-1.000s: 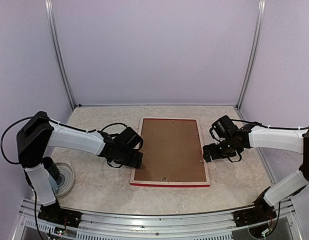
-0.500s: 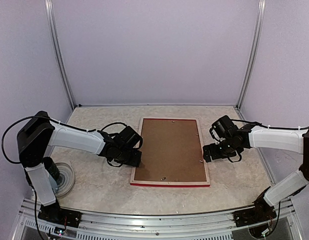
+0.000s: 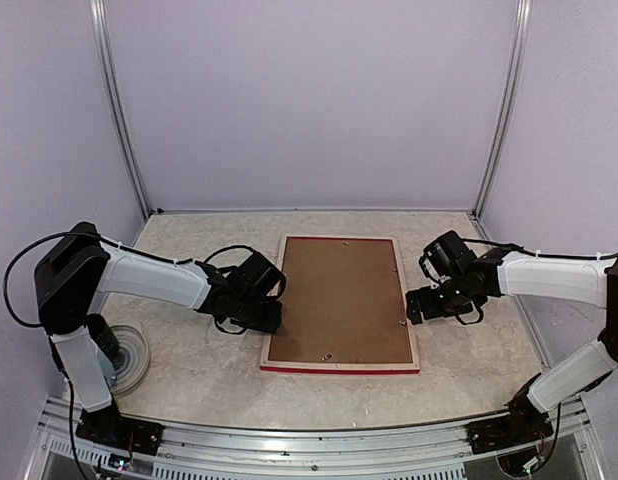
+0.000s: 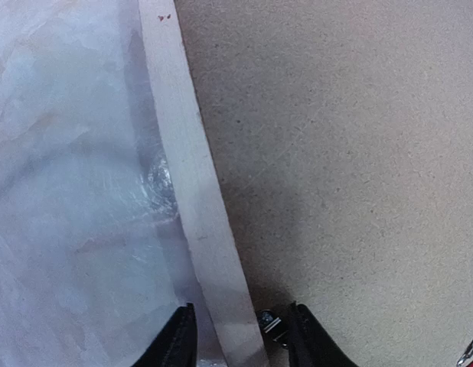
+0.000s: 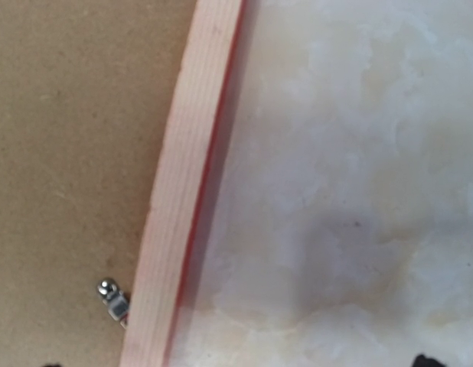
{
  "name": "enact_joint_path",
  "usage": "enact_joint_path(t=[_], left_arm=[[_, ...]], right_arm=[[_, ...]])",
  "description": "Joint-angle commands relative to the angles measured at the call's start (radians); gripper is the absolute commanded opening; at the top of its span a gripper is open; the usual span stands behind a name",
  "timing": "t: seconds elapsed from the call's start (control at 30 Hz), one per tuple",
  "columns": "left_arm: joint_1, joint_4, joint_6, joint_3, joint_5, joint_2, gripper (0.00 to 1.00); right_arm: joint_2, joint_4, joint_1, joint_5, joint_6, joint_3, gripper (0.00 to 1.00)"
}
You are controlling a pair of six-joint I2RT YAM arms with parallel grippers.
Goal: Put the photo into the frame
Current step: Press the fastener onto the backboard.
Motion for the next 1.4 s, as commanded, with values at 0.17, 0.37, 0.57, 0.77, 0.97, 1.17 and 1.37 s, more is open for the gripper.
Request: enact_joint_path(t=[0.17, 0.37, 0.57, 0.77, 0.97, 1.17, 1.37], left_arm=[[-0.002, -0.014, 0.008, -0.018, 0.022, 0.047, 0.34], [0.001, -0.039, 0.005, 0.026, -0.006, 0.025, 0.47], [0.008, -0.062, 0.010, 0.095, -0.050, -0.009, 0.51], [0.008, -0.101, 0.021, 0.129, -0.055, -0.007, 0.51], [0.006, -0.126, 0.017, 0.096, -0.054, -0.009, 0.50], [0.001, -0.123, 0.015, 0.069, -0.050, 0.002, 0.49], [0.004, -0.124, 0.019, 0.071, -0.056, 0.020, 0.48]], right_arm=[[-0.014, -0.005, 0.010, 0.015, 0.000, -0.005, 0.99], [-0.013, -0.003, 0.011, 0.014, -0.001, -0.004, 0.99], [-0.013, -0.002, 0.010, 0.014, 0.001, -0.008, 0.99], [-0.017, -0.006, 0.011, 0.014, 0.000, -0.009, 0.99], [-0.014, -0.006, 0.011, 0.013, -0.002, -0.004, 0.99], [-0.010, -0.007, 0.011, 0.011, -0.004, 0.002, 0.99], [-0.007, -0.008, 0.010, 0.011, -0.004, 0.001, 0.99]])
